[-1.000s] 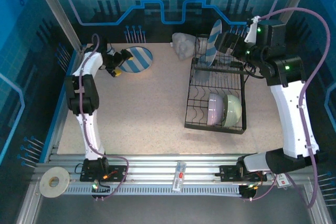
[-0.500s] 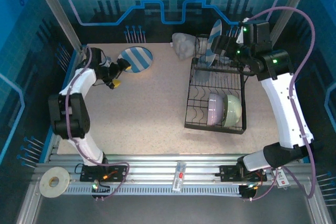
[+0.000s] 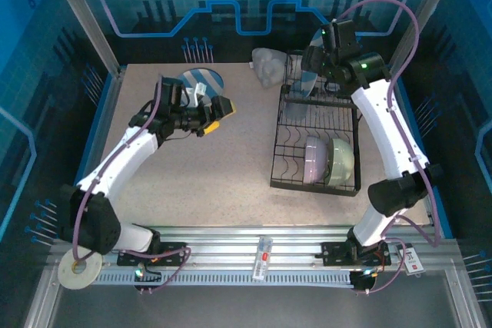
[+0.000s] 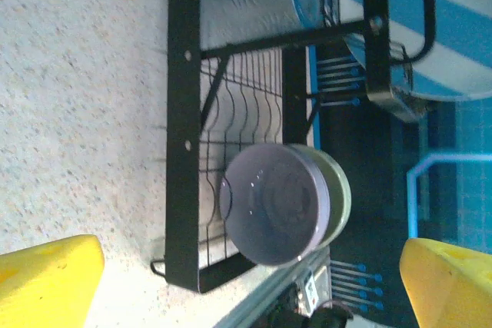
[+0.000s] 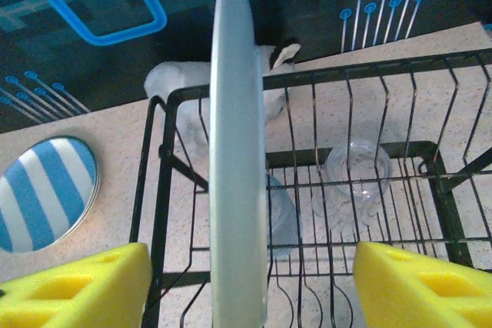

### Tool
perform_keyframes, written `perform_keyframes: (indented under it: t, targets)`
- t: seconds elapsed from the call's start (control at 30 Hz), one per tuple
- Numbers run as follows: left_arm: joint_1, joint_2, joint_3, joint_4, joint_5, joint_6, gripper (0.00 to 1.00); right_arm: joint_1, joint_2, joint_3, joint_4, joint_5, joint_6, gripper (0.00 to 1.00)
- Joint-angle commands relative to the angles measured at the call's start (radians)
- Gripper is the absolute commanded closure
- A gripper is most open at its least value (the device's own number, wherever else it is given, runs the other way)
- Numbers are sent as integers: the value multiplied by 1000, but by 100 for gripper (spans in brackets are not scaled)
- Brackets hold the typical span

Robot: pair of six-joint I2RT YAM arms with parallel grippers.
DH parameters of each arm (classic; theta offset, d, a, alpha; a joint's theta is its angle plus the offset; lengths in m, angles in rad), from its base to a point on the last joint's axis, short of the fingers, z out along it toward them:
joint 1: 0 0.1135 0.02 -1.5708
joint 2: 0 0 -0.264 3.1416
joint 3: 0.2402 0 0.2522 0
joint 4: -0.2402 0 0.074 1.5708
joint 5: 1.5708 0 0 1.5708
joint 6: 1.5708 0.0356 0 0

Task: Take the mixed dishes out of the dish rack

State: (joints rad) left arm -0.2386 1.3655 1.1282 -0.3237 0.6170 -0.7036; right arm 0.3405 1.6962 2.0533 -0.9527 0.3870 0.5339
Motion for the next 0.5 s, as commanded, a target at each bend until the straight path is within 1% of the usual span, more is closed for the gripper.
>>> perform_keyframes:
  t: [0.0, 0.17, 0.4, 0.47]
  targets:
    - [4, -58, -54, -4, 44, 34, 1, 18, 14, 58, -6, 108, 17, 33]
    - [2, -87, -92, -26, 64, 47, 1, 42, 6, 53, -5, 186, 37, 38]
    - [1, -122, -96, -54, 55, 68, 1, 49, -5, 40, 4, 187, 52, 49]
    - [1, -132, -103, -55, 54, 68, 1, 51, -4, 44, 1, 197, 54, 51]
